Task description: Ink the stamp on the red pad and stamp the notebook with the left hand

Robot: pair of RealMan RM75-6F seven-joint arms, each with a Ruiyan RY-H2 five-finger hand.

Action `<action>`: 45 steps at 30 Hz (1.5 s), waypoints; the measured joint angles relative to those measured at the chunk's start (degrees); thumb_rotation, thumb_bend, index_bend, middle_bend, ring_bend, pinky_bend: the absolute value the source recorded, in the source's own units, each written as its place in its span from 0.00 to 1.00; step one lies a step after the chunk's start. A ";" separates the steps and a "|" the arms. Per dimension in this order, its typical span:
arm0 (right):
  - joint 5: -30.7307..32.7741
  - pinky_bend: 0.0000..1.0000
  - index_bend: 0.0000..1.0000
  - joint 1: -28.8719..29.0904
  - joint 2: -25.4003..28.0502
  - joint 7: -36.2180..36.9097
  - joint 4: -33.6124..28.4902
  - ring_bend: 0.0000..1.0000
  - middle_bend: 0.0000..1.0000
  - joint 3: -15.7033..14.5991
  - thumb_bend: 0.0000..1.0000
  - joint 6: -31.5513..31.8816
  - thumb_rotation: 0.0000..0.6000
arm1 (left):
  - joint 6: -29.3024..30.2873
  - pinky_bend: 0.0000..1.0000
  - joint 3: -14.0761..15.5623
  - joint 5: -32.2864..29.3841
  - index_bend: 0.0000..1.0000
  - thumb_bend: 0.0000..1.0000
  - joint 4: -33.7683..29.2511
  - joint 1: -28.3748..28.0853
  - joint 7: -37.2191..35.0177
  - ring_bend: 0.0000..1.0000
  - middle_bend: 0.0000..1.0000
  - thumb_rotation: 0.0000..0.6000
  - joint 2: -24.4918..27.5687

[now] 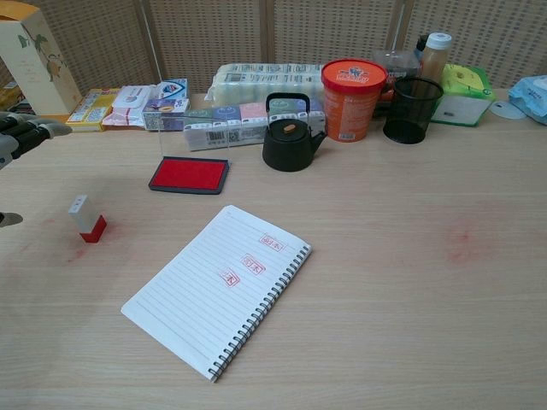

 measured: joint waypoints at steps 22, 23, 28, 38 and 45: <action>0.32 0.00 0.00 -0.01 0.57 0.80 -0.12 0.00 0.00 -0.05 0.05 -0.24 1.00 | -0.24 0.03 -0.23 -2.71 0.00 0.00 4.95 -2.68 7.02 0.00 0.00 1.00 -9.14; 0.31 0.00 0.00 -0.01 0.61 0.88 -0.14 0.00 0.00 -0.05 0.05 -0.22 1.00 | -0.19 0.03 -0.24 -2.79 0.00 0.00 5.08 -2.79 7.03 0.00 0.00 1.00 -9.39; 0.28 0.00 0.00 -0.08 0.75 1.16 -0.10 0.00 0.00 -0.08 0.05 -0.13 1.00 | -0.01 0.03 -0.35 -2.96 0.00 0.00 4.93 -3.41 7.84 0.00 0.00 1.00 -10.06; 0.18 0.00 0.00 -0.21 0.97 1.62 -0.06 0.00 0.00 -0.09 0.05 0.13 1.00 | -0.26 0.03 -0.28 -3.11 0.00 0.00 3.15 -4.67 10.38 0.00 0.00 1.00 -10.32; 0.05 0.00 0.00 -0.20 1.13 1.95 -0.06 0.00 0.00 -0.14 0.05 0.09 1.00 | -0.63 0.03 -0.05 -3.54 0.00 0.00 1.54 -4.93 11.47 0.00 0.00 1.00 -10.21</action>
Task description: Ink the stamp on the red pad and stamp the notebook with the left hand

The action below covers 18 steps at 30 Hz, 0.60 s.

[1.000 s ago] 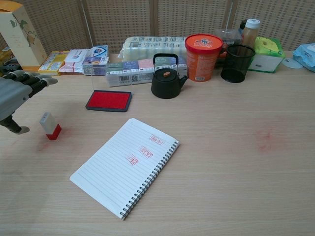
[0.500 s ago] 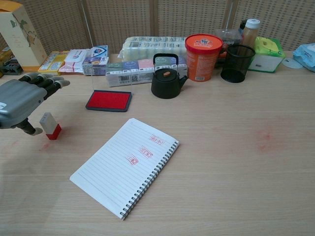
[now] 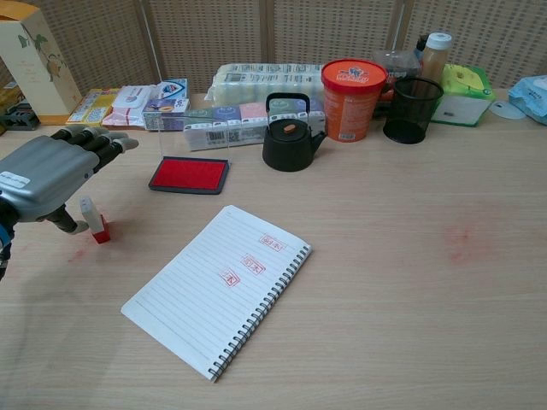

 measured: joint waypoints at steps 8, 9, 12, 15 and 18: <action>-0.07 0.00 0.00 -0.09 0.24 0.52 -0.02 0.00 0.00 0.02 0.05 0.21 1.00 | -0.54 0.03 0.81 -0.32 0.00 0.00 -1.47 -0.06 0.08 0.00 0.00 1.00 -0.37; -0.04 0.00 0.00 -0.09 0.26 0.57 -0.02 0.00 0.00 0.03 0.05 0.21 1.00 | -0.36 0.03 0.93 -0.25 0.00 0.00 -1.71 0.03 -0.08 0.00 0.00 1.00 -0.30; -0.07 0.00 0.00 -0.10 0.27 0.57 0.00 0.00 0.00 0.01 0.05 0.20 1.00 | 0.10 0.03 1.12 -0.17 0.00 0.00 -2.38 0.25 -0.60 0.00 0.00 1.00 0.10; -0.18 0.00 0.00 -0.12 0.31 0.56 -0.05 0.00 0.00 -0.04 0.05 0.24 1.00 | 0.26 0.03 1.39 -0.13 0.00 0.00 -2.95 0.46 -0.77 0.00 0.00 1.00 0.70; -0.27 0.00 0.00 -0.21 0.38 0.62 -0.15 0.00 0.00 -0.05 0.05 0.43 1.00 | 0.10 0.03 1.78 -0.19 0.00 0.00 -3.68 0.70 -0.73 0.00 0.00 1.00 1.83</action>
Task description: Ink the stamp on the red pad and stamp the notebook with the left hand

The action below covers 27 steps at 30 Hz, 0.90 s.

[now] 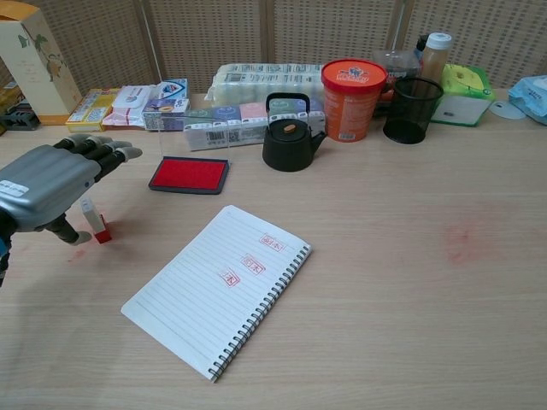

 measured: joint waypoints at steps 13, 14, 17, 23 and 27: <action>-0.50 0.00 0.00 -0.16 0.13 -0.22 -0.45 0.00 0.00 -0.20 0.05 0.22 1.00 | 3.89 0.04 3.31 7.78 0.17 0.02 -9.92 0.42 -13.23 0.13 0.25 1.00 14.35; -0.53 0.00 0.00 -0.17 0.13 -0.26 -0.50 0.00 0.00 -0.23 0.05 0.22 1.00 | 5.45 0.09 3.58 9.32 0.25 0.04 -10.62 0.50 -14.51 0.27 0.41 1.00 15.41; -0.67 0.00 0.00 -0.21 0.10 -0.41 -0.53 0.00 0.00 -0.32 0.05 0.25 1.00 | 9.52 0.47 3.95 12.39 0.40 0.08 -11.64 0.75 -16.51 0.79 0.80 1.00 16.98; -0.74 0.00 0.00 -0.28 0.02 -0.53 -0.58 0.00 0.00 -0.34 0.05 0.36 1.00 | 15.09 1.00 4.45 17.37 0.55 0.13 -11.48 1.12 -18.17 1.00 1.00 1.00 18.17; -0.65 0.00 0.00 -0.20 -0.08 -0.65 -0.51 0.00 0.00 -0.34 0.05 0.14 1.00 | 13.87 1.00 4.77 17.35 0.61 0.17 -12.45 0.94 -17.71 1.00 1.00 1.00 18.99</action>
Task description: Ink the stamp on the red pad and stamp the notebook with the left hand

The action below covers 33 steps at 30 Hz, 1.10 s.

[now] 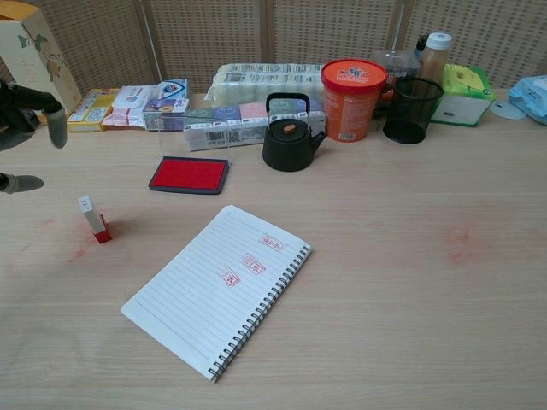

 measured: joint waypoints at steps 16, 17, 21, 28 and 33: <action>1.00 0.00 0.00 0.49 -0.59 -1.19 0.07 0.00 0.00 0.13 0.05 -1.30 1.00 | -9.58 1.00 -1.21 -3.67 0.65 0.26 1.26 -3.09 9.04 1.00 1.00 1.00 1.92; 1.04 0.00 0.00 0.53 -0.59 -1.20 0.07 0.00 0.00 0.12 0.05 -1.37 1.00 | -10.26 1.00 -1.38 -4.40 0.65 0.26 1.77 -3.21 9.11 1.00 1.00 1.00 1.69; 1.04 0.00 0.00 0.52 -0.47 -0.89 0.01 0.00 0.00 0.12 0.05 -1.33 1.00 | -12.23 1.00 -1.93 -6.93 0.65 0.26 3.75 -3.38 9.00 1.00 1.00 1.00 0.56; 1.08 0.00 0.00 0.54 -0.28 -0.53 -0.03 0.00 0.00 0.11 0.05 -1.40 1.00 | -14.62 1.00 -2.53 -10.35 0.45 0.08 3.82 -3.23 12.25 1.00 1.00 1.00 -0.03; 0.99 0.00 0.00 0.51 -0.21 -0.45 -0.09 0.00 0.00 0.08 0.05 -1.31 1.00 | -14.88 1.00 -3.13 -11.98 0.45 0.00 2.36 -2.99 14.55 1.00 1.00 1.00 -0.16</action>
